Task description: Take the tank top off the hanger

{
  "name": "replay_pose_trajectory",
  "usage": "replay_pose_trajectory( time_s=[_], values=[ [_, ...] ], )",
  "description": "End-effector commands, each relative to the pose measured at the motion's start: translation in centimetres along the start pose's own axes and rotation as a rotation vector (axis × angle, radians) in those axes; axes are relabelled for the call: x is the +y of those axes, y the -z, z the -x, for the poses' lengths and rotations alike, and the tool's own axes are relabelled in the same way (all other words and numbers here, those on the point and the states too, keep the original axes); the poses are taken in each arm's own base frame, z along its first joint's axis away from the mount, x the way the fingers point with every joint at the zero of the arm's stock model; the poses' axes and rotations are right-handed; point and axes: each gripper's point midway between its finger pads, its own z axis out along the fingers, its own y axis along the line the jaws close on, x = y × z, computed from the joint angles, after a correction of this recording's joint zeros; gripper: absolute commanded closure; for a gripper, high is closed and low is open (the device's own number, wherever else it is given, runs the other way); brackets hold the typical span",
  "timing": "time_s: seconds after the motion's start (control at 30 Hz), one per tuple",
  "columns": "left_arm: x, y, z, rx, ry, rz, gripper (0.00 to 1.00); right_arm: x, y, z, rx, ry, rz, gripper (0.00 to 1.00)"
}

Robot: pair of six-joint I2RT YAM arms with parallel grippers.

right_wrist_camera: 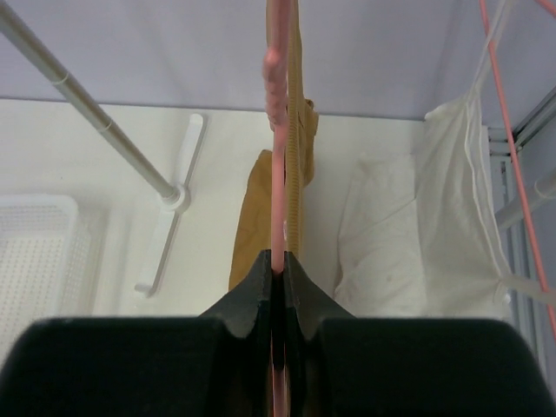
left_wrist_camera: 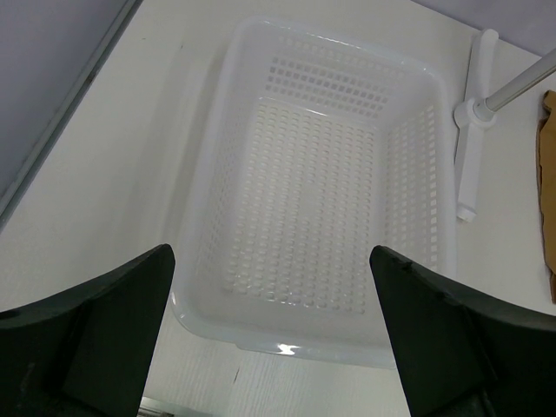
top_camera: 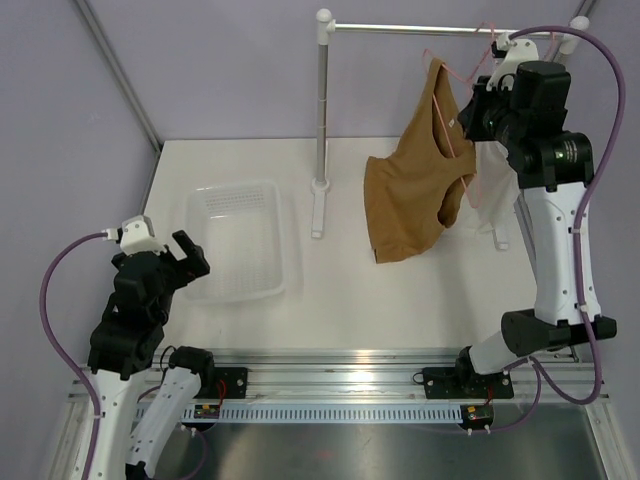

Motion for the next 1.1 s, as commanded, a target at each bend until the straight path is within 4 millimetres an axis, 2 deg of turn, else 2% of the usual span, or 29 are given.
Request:
replay_pose_trajectory(
  time_s=[0.0,0.13,0.17,0.2,0.27,0.3,0.37,0.4,0.43,0.47,0.5,0.53,0.57,0.6,0.63,0.67,0.7,0.73,0.8,0.83,0.93,1.0,1.03,1.07],
  values=[
    [-2.3,0.3,2.6,-0.038,0.031,-0.085,0.01,1.3,4.6,0.2,-0.047,-0.048,0.069,1.00],
    [-6.4,-0.3,4.0,0.004,0.077,-0.237,0.01,2.7,7.9,-3.2,-0.008,-0.080,0.146,1.00],
    [-8.0,-1.0,3.6,0.056,0.080,-0.286,0.01,2.9,8.5,-3.7,-0.007,-0.093,0.157,1.00],
    [-9.9,-0.7,3.9,0.064,0.085,-0.352,0.01,3.2,9.9,-4.8,-0.004,-0.096,0.175,1.00],
    [-12.6,-0.2,5.4,0.044,0.115,-0.414,0.01,3.3,11.2,-6.2,0.023,-0.106,0.179,1.00],
    [-15.5,0.6,4.5,0.086,0.091,-0.494,0.01,3.4,12.3,-7.1,0.027,-0.108,0.184,1.00],
    [-18.8,1.9,5.1,0.083,0.104,-0.571,0.01,3.4,13.4,-8.4,0.046,-0.115,0.187,1.00],
    [-22.1,2.9,4.1,0.111,0.080,-0.656,0.01,3.5,14.3,-9.9,0.075,-0.119,0.196,1.00],
    [-23.7,3.6,3.8,0.112,0.064,-0.696,0.01,3.5,14.6,-10.8,0.089,-0.121,0.199,1.00],
    [-25.7,4.6,5.0,0.071,0.077,-0.754,0.01,3.9,15.2,-11.6,0.105,-0.121,0.218,1.00],
    [-28.4,5.5,3.3,0.098,0.010,-0.821,0.01,4.0,15.9,-12.8,0.115,-0.125,0.231,1.00],
    [-30.0,6.4,3.2,0.090,-0.009,-0.881,0.01,4.2,16.2,-13.4,0.122,-0.123,0.245,1.00],
    [-32.3,7.9,4.0,0.060,-0.004,-0.972,0.01,4.8,16.8,-14.1,0.134,-0.125,0.282,1.00],
    [-33.9,9.4,3.7,0.056,-0.027,-1.038,0.01,5.0,17.4,-14.9,0.135,-0.129,0.298,1.00],
    [-35.7,9.2,2.2,0.061,-0.095,-1.056,0.01,5.4,17.9,-15.1,0.131,-0.132,0.318,1.00],
    [-36.8,9.5,2.1,0.047,-0.111,-1.074,0.01,6.1,18.3,-15.1,0.121,-0.137,0.361,1.00],
    [-38.0,10.5,3.2,0.025,-0.108,-1.098,0.01,6.4,19.1,-15.4,0.103,-0.137,0.380,1.00],
    [-39.4,9.6,1.6,0.043,-0.156,-1.087,0.01,6.6,19.5,-15.4,0.094,-0.139,0.394,1.00],
    [-40.7,9.4,1.8,0.028,-0.163,-1.085,0.01,7.0,20.5,-15.4,0.083,-0.144,0.420,1.00],
    [-41.4,8.6,0.9,0.033,-0.189,-1.071,0.01,7.1,20.6,-15.4,0.081,-0.145,0.425,1.00],
    [-43.1,9.0,0.7,-0.001,-0.221,-1.135,0.01,8.0,21.2,-15.6,0.087,-0.156,0.480,1.00],
    [-43.8,8.4,-0.2,0.004,-0.247,-1.134,0.01,8.6,21.5,-15.7,0.082,-0.154,0.525,1.00],
    [-44.0,8.0,-0.1,-0.002,-0.243,-1.112,0.03,8.8,21.7,-15.6,0.078,-0.152,0.539,1.00],
    [-44.2,7.3,-0.6,0.004,-0.253,-1.090,0.10,9.0,21.8,-15.6,0.078,-0.152,0.552,1.00]
  ],
)
